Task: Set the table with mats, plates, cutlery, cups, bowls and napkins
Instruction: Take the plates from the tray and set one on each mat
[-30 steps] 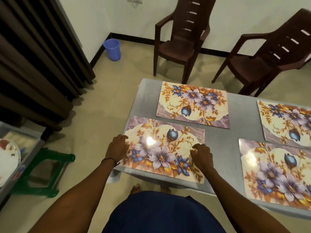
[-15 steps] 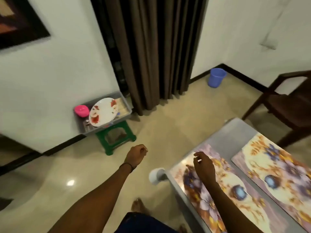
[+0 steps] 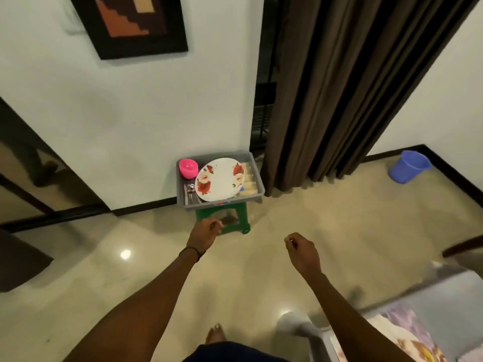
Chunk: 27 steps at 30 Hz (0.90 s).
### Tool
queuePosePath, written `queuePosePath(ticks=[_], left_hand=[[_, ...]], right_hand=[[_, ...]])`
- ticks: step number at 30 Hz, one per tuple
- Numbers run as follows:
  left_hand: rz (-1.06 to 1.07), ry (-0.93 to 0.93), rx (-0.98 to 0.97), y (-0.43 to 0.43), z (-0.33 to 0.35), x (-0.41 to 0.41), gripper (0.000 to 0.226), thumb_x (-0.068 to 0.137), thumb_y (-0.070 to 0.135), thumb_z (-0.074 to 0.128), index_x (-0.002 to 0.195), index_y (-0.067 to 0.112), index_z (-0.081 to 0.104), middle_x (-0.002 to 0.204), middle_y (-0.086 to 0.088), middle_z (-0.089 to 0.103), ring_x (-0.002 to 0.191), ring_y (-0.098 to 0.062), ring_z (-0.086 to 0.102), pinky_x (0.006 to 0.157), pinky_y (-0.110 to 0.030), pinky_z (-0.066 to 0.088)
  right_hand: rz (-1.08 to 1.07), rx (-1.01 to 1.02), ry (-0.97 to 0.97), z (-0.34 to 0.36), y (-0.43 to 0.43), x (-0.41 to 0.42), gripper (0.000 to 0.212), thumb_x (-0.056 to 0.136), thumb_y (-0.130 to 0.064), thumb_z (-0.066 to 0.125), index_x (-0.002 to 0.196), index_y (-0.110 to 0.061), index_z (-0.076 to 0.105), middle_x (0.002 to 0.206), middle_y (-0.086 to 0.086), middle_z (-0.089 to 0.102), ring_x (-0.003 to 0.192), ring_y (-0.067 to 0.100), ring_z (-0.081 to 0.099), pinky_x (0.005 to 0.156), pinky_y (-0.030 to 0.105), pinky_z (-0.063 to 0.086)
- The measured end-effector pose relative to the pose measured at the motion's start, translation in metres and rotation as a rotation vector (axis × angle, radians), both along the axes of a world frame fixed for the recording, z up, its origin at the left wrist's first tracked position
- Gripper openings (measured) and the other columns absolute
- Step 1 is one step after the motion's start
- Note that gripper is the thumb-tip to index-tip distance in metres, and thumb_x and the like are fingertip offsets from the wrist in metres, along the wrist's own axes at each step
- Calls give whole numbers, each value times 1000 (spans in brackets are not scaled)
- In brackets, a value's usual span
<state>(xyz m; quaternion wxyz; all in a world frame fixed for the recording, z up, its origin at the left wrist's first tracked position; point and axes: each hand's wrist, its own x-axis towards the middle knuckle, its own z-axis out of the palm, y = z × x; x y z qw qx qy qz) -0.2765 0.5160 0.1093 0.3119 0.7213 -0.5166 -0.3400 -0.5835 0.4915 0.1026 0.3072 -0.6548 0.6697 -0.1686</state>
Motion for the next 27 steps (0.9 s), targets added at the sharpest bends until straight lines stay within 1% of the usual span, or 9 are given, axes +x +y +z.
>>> queuePosePath(ticks=[3,5,7,12,14,18,21,24,27], left_hand=[[41,15,-11,-19,1,31,21,93,20,54,84,11,71,85,-9,73,77,-24,68,73,-37,54],[66,13,-8,-30,-1,49,30,88,33,51,84,11,72,84,-9,73,76,-24,68,73,-37,55],[92,-18,-9,-43,-6,66,39,86,39,47,83,9,71,81,-9,72,76,-24,67,74,-39,54],[154,-35,24,-82,-35,95,19,96,21,55,87,10,68,84,-8,71,78,-24,66,75,-41,55],[164,-35,54,-99,-45,105,18,96,22,55,89,10,68,83,-7,70,78,-23,66,75,-42,55],[192,-29,88,-145,-57,124,20,97,21,54,90,7,66,82,-9,69,78,-25,64,74,-42,53],[213,-59,110,-188,-66,137,17,98,18,52,91,8,65,86,-6,67,79,-23,61,70,-34,48],[205,-99,114,-224,-68,143,17,99,14,50,97,6,64,90,-1,61,81,-16,54,66,-22,36],[201,-97,107,-258,-75,148,15,98,12,51,103,2,61,99,-5,62,86,-16,53,72,-24,36]], right_hand=[[22,-6,11,5,-31,36,15,97,-31,56,91,-22,65,77,-3,68,75,21,64,70,35,52],[47,1,9,7,-51,58,15,98,-29,57,91,-19,65,79,-2,68,75,21,64,68,32,49],[71,19,15,6,-73,79,16,98,-29,56,92,-17,65,81,0,68,76,21,64,69,32,49],[103,43,22,-16,-144,109,15,98,-29,56,95,-17,64,89,1,69,82,22,63,72,33,50],[125,78,38,-30,-176,119,16,98,-30,55,98,-17,64,94,2,70,85,22,64,74,32,50],[175,170,98,-63,-252,141,27,100,-34,51,110,-12,64,109,10,69,100,29,64,85,38,51],[247,250,159,-89,-313,162,36,101,-37,48,119,-8,61,120,15,66,109,33,62,91,40,50],[254,328,157,-104,-358,181,39,98,-36,51,126,-10,60,128,15,62,115,33,59,93,38,47],[252,331,173,-120,-402,202,41,98,-35,51,130,-10,57,132,16,60,120,34,56,96,38,45]])
